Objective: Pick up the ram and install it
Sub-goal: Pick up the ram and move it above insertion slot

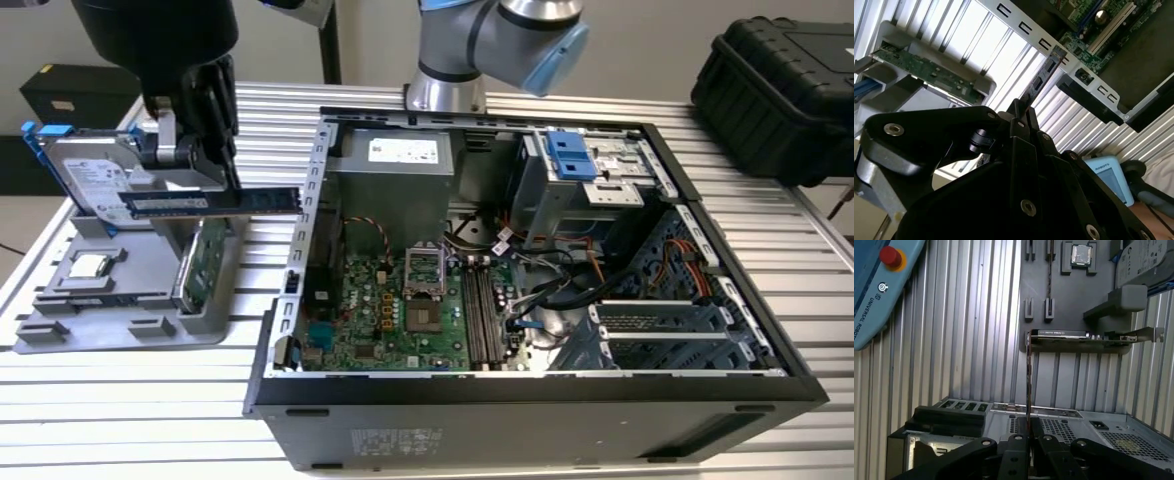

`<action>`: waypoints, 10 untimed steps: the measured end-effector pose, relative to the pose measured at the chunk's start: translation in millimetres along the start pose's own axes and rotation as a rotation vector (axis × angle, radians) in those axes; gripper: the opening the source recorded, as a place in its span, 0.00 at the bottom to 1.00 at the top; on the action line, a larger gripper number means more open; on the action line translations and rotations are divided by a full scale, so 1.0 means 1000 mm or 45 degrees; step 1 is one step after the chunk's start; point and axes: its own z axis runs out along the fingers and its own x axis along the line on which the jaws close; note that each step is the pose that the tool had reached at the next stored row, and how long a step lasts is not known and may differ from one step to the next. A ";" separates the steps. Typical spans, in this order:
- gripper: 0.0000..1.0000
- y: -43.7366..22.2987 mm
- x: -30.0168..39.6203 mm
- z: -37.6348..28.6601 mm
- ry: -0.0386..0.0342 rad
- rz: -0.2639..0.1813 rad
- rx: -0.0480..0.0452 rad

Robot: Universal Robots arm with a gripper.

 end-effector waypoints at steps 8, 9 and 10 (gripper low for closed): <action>0.00 -0.0063 0.0004 0.0000 -0.0001 0.000 0.000; 0.00 -0.0071 0.0005 0.0000 -0.0001 0.000 0.000; 0.00 -0.0078 0.0005 0.0000 0.0000 0.000 0.000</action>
